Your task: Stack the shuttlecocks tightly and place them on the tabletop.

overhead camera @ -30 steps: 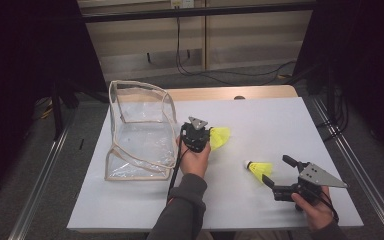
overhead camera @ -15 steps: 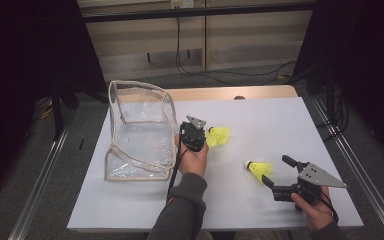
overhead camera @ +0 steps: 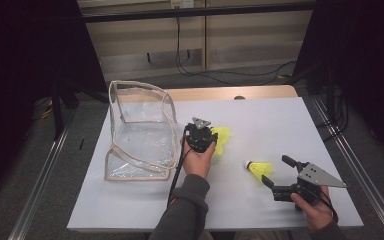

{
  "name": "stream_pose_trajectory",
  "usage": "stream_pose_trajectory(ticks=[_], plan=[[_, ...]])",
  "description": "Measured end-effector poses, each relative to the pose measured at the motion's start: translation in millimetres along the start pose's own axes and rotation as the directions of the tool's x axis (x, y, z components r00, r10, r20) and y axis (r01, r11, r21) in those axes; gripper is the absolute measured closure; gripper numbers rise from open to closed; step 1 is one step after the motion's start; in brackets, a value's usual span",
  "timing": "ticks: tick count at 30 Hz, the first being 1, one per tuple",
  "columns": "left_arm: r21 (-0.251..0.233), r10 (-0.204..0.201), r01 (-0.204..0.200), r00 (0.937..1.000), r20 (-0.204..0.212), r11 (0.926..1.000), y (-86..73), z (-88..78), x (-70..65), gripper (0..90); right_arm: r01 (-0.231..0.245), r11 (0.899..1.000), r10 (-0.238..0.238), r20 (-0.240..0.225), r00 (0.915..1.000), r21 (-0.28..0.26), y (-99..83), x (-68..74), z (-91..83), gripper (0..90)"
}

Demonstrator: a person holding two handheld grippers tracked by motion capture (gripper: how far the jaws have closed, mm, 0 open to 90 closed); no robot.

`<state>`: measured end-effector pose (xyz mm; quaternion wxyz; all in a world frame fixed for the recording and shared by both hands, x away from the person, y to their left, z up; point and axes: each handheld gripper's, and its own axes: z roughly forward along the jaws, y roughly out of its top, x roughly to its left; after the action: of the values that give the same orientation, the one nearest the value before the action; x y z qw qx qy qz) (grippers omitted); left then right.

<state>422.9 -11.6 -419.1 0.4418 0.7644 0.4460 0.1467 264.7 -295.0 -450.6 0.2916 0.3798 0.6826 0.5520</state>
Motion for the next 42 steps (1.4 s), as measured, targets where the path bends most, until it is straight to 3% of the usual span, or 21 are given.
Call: stream_pose_trajectory(ticks=[6,10,24,31,42], plan=[[0.007,-0.023,0.023,0.9995,0.023,0.9997,-1.1,2.7,-0.6,68.6,-0.001,1.000,0.001,0.000,1.0000,0.000,0.0,0.1,0.0,2.7],[0.019,-0.012,0.012,0.9993,0.036,0.9998,-3.2,6.2,-3.0,69.2,0.004,1.000,-0.004,-0.001,1.0000,0.000,0.1,0.1,0.3,2.7],[0.060,0.039,-0.037,0.9989,-0.026,0.9975,-7.4,6.7,2.8,75.0,0.005,1.000,-0.005,-0.002,1.0000,0.001,0.0,0.1,0.3,2.7],[0.032,0.017,-0.016,0.9995,-0.026,0.9994,-7.6,8.2,4.3,74.5,0.005,1.000,-0.005,-0.002,1.0000,0.002,-0.1,0.1,0.5,2.7],[0.029,0.015,-0.014,0.9994,-0.031,0.9995,-7.0,9.9,3.9,77.4,0.005,1.000,-0.005,-0.003,1.0000,0.000,0.1,-0.1,0.3,2.7]])
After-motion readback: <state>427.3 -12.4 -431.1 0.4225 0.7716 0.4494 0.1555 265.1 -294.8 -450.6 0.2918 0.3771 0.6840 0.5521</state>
